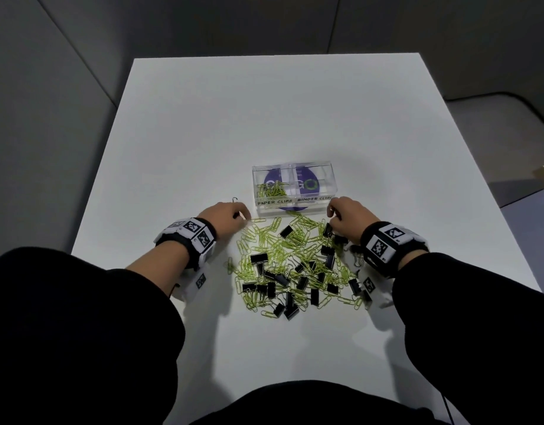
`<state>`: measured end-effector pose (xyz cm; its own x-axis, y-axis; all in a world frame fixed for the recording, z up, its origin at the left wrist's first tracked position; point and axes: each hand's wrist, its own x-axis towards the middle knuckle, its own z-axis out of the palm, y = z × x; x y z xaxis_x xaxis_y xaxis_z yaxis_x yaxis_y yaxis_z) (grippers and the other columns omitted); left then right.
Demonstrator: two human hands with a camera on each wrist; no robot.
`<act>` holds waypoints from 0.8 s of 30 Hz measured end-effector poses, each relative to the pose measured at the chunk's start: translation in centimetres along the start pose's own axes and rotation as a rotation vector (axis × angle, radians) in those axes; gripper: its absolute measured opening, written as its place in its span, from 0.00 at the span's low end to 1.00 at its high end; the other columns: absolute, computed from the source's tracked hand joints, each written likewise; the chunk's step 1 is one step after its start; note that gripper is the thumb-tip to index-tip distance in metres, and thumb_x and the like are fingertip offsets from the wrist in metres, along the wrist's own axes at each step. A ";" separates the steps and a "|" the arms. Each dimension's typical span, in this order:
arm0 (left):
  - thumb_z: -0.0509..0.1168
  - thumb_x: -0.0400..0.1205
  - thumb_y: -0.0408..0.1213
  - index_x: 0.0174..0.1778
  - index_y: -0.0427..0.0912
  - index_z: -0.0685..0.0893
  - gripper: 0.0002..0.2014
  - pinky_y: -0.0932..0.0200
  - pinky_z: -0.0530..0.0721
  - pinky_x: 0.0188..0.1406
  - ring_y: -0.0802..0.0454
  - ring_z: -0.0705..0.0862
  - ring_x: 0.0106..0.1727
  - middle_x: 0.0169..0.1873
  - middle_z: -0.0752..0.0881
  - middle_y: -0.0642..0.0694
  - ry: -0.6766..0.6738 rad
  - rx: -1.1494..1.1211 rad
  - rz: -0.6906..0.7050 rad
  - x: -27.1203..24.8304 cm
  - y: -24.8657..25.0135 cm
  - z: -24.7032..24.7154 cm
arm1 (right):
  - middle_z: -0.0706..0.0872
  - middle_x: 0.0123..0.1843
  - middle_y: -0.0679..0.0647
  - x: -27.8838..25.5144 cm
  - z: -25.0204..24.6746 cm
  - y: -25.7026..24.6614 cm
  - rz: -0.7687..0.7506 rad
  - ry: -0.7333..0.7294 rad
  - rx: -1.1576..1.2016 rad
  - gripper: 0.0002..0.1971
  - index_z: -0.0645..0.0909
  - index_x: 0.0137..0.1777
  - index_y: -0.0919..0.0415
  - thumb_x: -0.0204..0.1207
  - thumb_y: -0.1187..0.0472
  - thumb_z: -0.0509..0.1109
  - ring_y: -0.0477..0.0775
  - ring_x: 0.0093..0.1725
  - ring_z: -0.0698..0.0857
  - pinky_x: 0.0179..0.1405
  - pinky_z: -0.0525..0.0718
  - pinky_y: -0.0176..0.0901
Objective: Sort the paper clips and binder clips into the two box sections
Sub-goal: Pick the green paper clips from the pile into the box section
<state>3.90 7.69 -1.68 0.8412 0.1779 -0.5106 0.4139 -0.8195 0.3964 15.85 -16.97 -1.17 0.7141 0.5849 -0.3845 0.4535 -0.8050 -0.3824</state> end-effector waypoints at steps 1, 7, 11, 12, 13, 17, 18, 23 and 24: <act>0.56 0.84 0.41 0.65 0.48 0.76 0.14 0.51 0.81 0.56 0.46 0.83 0.53 0.56 0.85 0.43 0.050 -0.011 -0.024 0.1 -0.1 0.0 | 0.78 0.59 0.63 0.2 0.0 0.1 0.004 0.020 -0.001 0.10 0.76 0.56 0.65 0.76 0.68 0.59 0.60 0.48 0.77 0.47 0.73 0.46; 0.56 0.82 0.30 0.74 0.51 0.67 0.24 0.46 0.86 0.53 0.42 0.84 0.56 0.68 0.72 0.41 0.083 0.194 -0.007 0.5 0.0 0.6 | 0.72 0.64 0.64 0.9 0.7 0.4 0.081 0.048 -0.137 0.15 0.72 0.66 0.65 0.81 0.68 0.58 0.67 0.49 0.83 0.48 0.80 0.51; 0.56 0.80 0.23 0.70 0.47 0.71 0.24 0.48 0.85 0.57 0.43 0.83 0.56 0.66 0.76 0.41 0.027 0.122 0.028 0.2 1.6 2.0 | 0.74 0.62 0.65 0.8 1.5 0.2 0.005 -0.035 -0.222 0.14 0.73 0.64 0.64 0.80 0.71 0.57 0.67 0.50 0.82 0.50 0.82 0.53; 0.55 0.80 0.23 0.69 0.47 0.72 0.23 0.49 0.85 0.57 0.43 0.84 0.56 0.64 0.77 0.41 0.018 0.106 0.046 0.0 2.0 2.4 | 0.74 0.62 0.64 0.7 1.5 0.0 -0.011 -0.058 -0.228 0.14 0.73 0.64 0.64 0.80 0.70 0.57 0.66 0.51 0.82 0.51 0.81 0.52; 0.54 0.81 0.24 0.68 0.46 0.73 0.21 0.51 0.85 0.56 0.44 0.84 0.54 0.62 0.79 0.42 0.005 0.091 0.070 -0.3 2.4 2.8 | 0.75 0.63 0.63 0.6 1.5 -0.2 -0.031 -0.089 -0.237 0.14 0.73 0.64 0.62 0.80 0.69 0.57 0.66 0.52 0.82 0.51 0.81 0.50; 0.51 0.83 0.25 0.65 0.45 0.76 0.18 0.58 0.81 0.48 0.48 0.81 0.46 0.51 0.81 0.46 -0.050 -0.004 0.150 -0.9 3.4 2.9 | 0.75 0.65 0.60 0.2 0.9 -0.3 -0.094 -0.122 -0.218 0.13 0.75 0.64 0.61 0.81 0.63 0.60 0.61 0.55 0.83 0.54 0.81 0.47; 0.52 0.83 0.24 0.63 0.44 0.76 0.17 0.61 0.80 0.45 0.50 0.80 0.45 0.49 0.80 0.47 -0.026 -0.040 0.150 -0.8 3.1 2.6 | 0.75 0.65 0.60 0.2 0.6 -0.1 -0.078 -0.079 -0.174 0.13 0.76 0.63 0.62 0.81 0.62 0.61 0.60 0.54 0.83 0.55 0.82 0.47; 0.49 0.79 0.20 0.63 0.38 0.73 0.19 0.66 0.74 0.33 0.47 0.79 0.40 0.42 0.82 0.42 0.151 -0.283 0.018 0.1 1.0 1.3 | 0.74 0.64 0.63 1.2 0.3 1.5 -0.018 0.067 -0.064 0.12 0.76 0.63 0.65 0.81 0.64 0.62 0.62 0.55 0.81 0.56 0.78 0.49; 0.49 0.79 0.19 0.65 0.36 0.71 0.20 0.67 0.74 0.33 0.47 0.79 0.40 0.41 0.81 0.42 0.163 -0.325 0.009 0.1 0.7 1.3 | 0.74 0.64 0.63 1.4 0.4 1.6 -0.020 0.061 -0.070 0.12 0.76 0.62 0.65 0.81 0.64 0.62 0.63 0.56 0.80 0.57 0.78 0.49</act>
<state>3.84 6.42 -2.42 0.8787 0.2774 -0.3885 0.4735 -0.6098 0.6356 17.39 -17.42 -2.69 0.7349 0.5955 -0.3245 0.5026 -0.7995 -0.3290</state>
